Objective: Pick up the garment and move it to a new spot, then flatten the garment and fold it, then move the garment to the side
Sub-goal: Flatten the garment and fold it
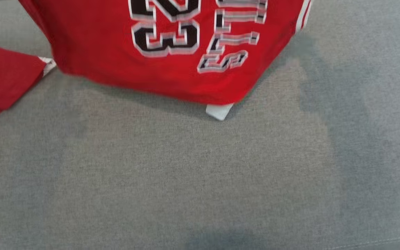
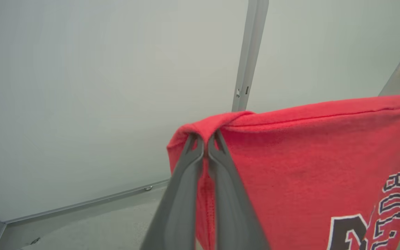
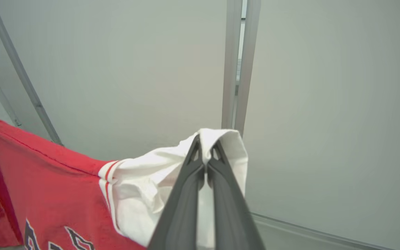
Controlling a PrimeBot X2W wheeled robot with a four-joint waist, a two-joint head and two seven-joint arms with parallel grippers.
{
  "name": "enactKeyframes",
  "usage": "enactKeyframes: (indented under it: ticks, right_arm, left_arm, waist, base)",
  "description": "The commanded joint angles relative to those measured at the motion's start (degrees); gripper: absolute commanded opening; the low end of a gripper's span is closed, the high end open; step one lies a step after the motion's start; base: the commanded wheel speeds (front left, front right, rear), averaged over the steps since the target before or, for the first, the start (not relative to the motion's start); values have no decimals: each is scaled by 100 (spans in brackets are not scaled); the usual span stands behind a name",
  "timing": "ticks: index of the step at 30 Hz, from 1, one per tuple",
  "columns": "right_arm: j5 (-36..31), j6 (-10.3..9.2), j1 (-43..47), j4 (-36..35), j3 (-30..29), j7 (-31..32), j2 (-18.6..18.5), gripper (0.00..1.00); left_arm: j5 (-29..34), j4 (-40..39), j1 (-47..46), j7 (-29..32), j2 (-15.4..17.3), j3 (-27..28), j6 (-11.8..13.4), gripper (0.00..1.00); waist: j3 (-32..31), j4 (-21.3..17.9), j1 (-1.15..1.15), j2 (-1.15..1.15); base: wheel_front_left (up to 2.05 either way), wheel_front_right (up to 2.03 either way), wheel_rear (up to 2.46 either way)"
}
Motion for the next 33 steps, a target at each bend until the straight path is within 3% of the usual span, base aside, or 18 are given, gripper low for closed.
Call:
enactKeyframes:
  ticks: [1,4,9,14,20,25,29,33]
  right_arm:
    - [-527,2,-612,433,-44,-314,307,0]
    - [-1417,2,-1631,1265,-285,-964,889,0]
    - [-2562,2,-2810,2503,-733,-2262,1555,0]
    - [-2588,3,-2721,3419,-250,-2815,1769,0]
    - [-1910,1,-1403,3535,437,-3117,1307,0]
    - [-1149,2,-80,2992,787,-3031,859,0]
    - [-410,2,1316,2068,827,-2822,338,0]
    - [-19,-4,2693,1202,492,-2620,-58,0]
  left_arm:
    - [340,503,-731,-275,-230,-158,-161,0]
    - [948,1479,-1894,-898,-582,-421,-399,0]
    - [1696,2900,-3144,-2599,-1187,-615,-717,0]
    - [1820,4177,-3093,-3436,-1519,-939,-1114,0]
    - [1523,4920,-1923,-4054,-1514,-1404,-1337,0]
    - [856,4706,-735,-4309,-1437,-1667,-1345,0]
    - [144,4070,401,-4358,-935,-1822,-1336,0]
    - [-185,3343,1492,-4415,-554,-1815,-1313,0]
  waist:
    - [739,254,-1,63]
    - [1125,352,-1,63]
    - [1569,460,-1,63]
    - [1653,498,-1,63]
    - [1297,457,-1,63]
    - [955,378,-1,63]
    - [550,256,-1,63]
    - [136,203,-1,63]
  base:
    - [0,0,0]
    - [0,0,0]
    - [0,0,0]
    - [0,0,0]
    - [0,0,0]
    - [0,0,0]
    - [0,0,0]
    - [0,0,0]
